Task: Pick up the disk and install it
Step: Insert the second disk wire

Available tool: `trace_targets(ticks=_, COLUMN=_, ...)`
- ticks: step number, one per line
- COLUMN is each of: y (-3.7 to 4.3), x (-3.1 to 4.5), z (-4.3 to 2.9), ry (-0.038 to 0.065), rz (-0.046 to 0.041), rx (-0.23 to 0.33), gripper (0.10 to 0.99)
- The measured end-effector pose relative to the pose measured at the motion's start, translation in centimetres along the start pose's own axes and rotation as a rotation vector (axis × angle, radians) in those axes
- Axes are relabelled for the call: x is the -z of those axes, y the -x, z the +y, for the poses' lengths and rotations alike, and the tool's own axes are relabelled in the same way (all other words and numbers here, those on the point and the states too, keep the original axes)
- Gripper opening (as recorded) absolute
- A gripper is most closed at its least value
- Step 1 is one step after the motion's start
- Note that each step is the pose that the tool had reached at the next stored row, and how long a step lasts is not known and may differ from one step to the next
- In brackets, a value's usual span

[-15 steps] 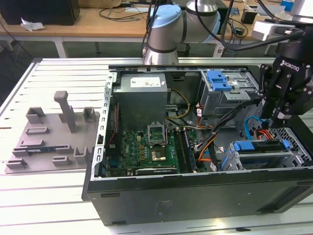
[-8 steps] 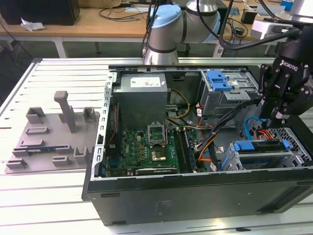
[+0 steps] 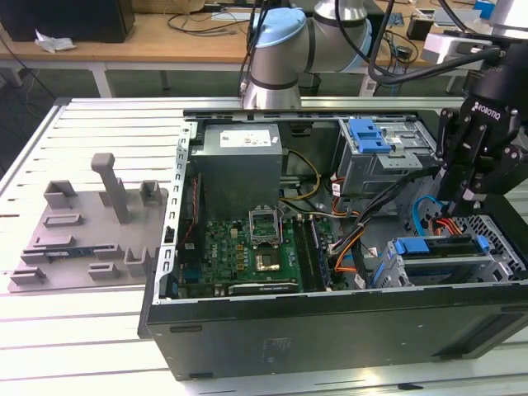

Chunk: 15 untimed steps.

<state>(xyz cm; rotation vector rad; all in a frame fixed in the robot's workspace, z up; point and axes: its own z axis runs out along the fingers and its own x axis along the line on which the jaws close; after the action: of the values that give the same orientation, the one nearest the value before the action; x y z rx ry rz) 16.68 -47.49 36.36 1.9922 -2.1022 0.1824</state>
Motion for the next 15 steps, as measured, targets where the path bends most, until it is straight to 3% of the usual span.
trace_targets(ticks=15, y=-0.28, x=-0.13, z=0.00, ry=0.003, rz=-0.0013, rx=-0.016, gripper=0.392)
